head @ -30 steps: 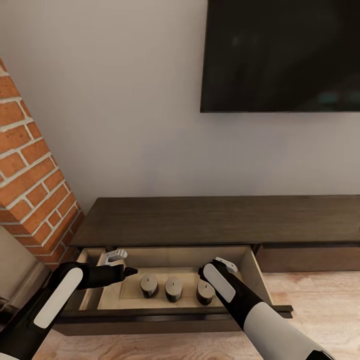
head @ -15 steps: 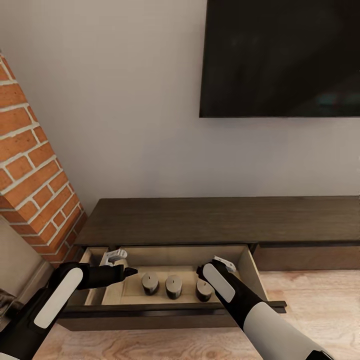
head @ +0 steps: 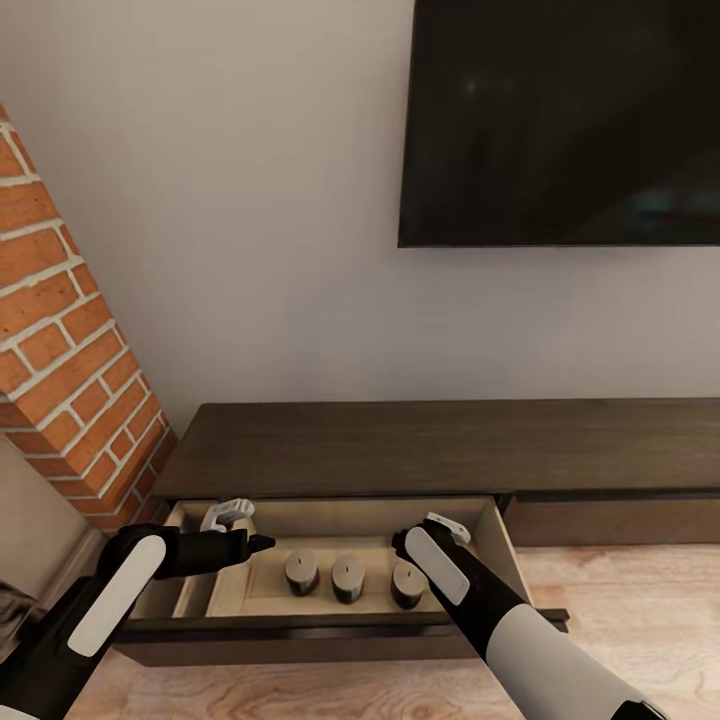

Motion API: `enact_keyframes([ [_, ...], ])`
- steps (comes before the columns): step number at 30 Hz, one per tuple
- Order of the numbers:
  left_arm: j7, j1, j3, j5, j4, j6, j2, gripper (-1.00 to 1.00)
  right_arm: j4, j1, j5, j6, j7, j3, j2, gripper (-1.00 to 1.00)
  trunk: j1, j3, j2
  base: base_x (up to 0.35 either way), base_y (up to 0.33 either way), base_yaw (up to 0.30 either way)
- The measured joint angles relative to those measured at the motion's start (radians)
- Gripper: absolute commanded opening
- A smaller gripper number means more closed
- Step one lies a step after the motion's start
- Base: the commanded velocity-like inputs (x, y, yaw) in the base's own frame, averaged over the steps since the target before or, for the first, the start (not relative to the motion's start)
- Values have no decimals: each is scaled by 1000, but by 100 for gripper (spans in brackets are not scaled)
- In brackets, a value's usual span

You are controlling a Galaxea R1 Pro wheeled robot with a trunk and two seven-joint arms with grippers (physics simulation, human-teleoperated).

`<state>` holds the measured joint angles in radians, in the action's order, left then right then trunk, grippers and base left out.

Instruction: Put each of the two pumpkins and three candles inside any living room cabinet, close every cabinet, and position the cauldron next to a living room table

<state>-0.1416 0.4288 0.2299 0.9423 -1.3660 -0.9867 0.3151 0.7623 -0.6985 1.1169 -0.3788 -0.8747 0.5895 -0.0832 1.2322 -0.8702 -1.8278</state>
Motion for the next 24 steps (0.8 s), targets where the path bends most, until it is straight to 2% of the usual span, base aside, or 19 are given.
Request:
enact_keyframes([
  [7, 0, 0, 0, 0, 0, 0, 0, 100, 0, 0, -1, 0, 0, 0, 0, 100, -27, 22, 49, -141, 28, 0],
  [24, 0, 0, 2, 0, 1, 0, 0, 100, 2, 0, 1, 1, 0, 0, 0, 100, -92, 75, 168, -7, 1, 0],
])
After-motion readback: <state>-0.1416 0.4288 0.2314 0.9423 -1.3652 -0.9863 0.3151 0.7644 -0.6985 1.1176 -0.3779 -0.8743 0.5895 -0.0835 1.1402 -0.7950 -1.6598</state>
